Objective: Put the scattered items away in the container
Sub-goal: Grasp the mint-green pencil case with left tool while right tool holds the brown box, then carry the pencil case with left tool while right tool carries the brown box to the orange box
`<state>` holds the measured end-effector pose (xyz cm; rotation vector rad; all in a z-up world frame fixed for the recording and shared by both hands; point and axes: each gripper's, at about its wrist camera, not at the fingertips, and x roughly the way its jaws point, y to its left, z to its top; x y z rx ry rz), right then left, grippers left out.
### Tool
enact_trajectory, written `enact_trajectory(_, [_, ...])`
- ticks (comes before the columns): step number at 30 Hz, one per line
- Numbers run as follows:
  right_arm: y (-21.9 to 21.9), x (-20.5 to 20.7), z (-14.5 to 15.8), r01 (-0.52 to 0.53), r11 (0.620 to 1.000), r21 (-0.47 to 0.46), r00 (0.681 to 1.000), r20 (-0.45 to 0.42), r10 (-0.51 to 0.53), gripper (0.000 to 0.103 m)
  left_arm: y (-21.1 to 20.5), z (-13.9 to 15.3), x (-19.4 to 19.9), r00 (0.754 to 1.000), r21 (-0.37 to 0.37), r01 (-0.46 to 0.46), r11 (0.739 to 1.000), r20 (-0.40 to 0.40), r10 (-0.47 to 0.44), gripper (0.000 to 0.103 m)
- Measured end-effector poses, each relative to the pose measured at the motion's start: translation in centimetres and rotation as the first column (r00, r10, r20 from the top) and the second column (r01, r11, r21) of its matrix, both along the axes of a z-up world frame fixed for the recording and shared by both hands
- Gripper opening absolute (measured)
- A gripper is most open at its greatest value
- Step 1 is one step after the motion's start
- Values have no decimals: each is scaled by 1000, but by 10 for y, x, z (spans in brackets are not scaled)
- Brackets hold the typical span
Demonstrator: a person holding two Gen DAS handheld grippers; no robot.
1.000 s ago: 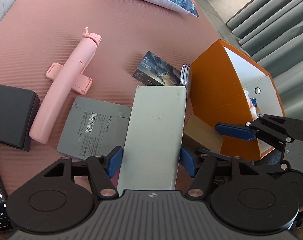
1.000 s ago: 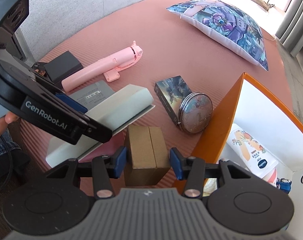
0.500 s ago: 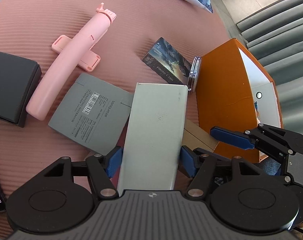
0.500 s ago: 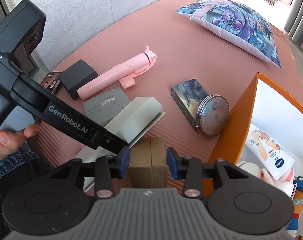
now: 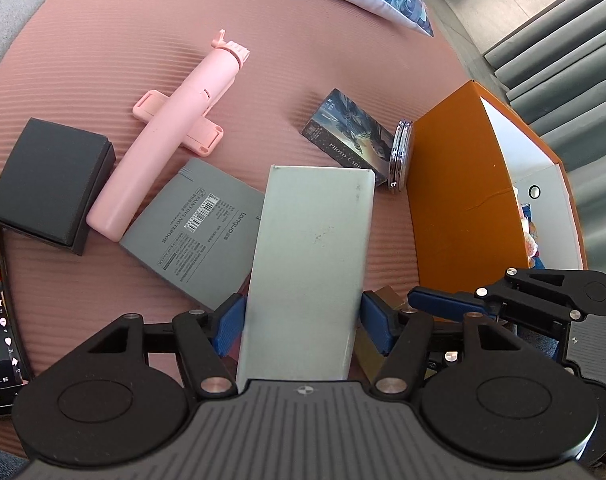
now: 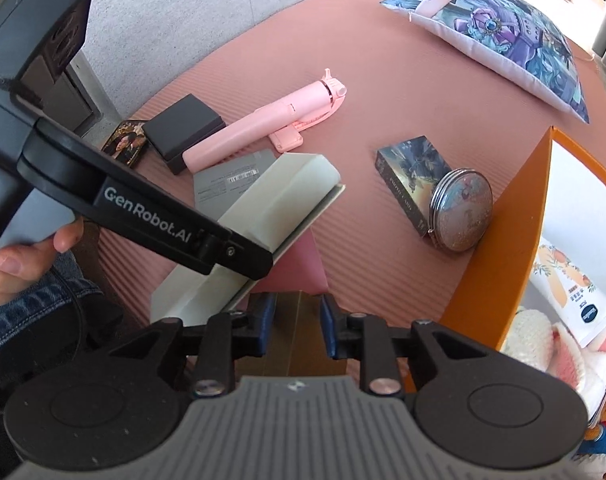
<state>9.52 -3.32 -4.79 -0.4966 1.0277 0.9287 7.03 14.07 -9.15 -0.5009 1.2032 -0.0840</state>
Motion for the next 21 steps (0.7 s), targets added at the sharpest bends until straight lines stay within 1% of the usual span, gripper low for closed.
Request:
enact_trajectory(3, [0,0,-1,-2,1000,-5,1000,-3,2,29,0,3,-3,1000,23,-10,1000,-2,10,73])
enact_trajectory(5, [0,0,-1,4,1000,-9,1000,0,-4,33,1,4,-4,1000,29,-26,999,-5,26,73])
enact_trajectory(6, [0,0,0,4,1000,-8,1000,2,-4,37,2,5,-5,999,37,-35,999,-9,35,73])
enact_trajectory(11, [0,-1,-2,-7,1000,-17,1000,4,7,40,8,3,-7,997,5,-73,997,-25,73,73])
enact_trajectory(12, [0,-2,-2,-8,1000,-20,1000,4,8,42,7,3,-7,997,5,-72,997,-26,72,73])
enact_trajectory(13, [1,-2,-2,-11,1000,-25,1000,3,11,49,6,4,-7,997,8,-69,998,-26,70,73])
enact_trajectory(15, [2,-3,-4,-29,999,-41,1000,-1,29,57,3,4,-7,997,12,-66,998,-29,66,73])
enact_trajectory(19, [7,-7,-7,-68,995,-66,998,-7,68,60,2,1,-7,996,-7,-77,997,-46,77,73])
enact_trajectory(21, [8,-7,-9,-71,995,-69,997,-17,70,60,0,-2,-6,995,2,-79,997,-67,79,71])
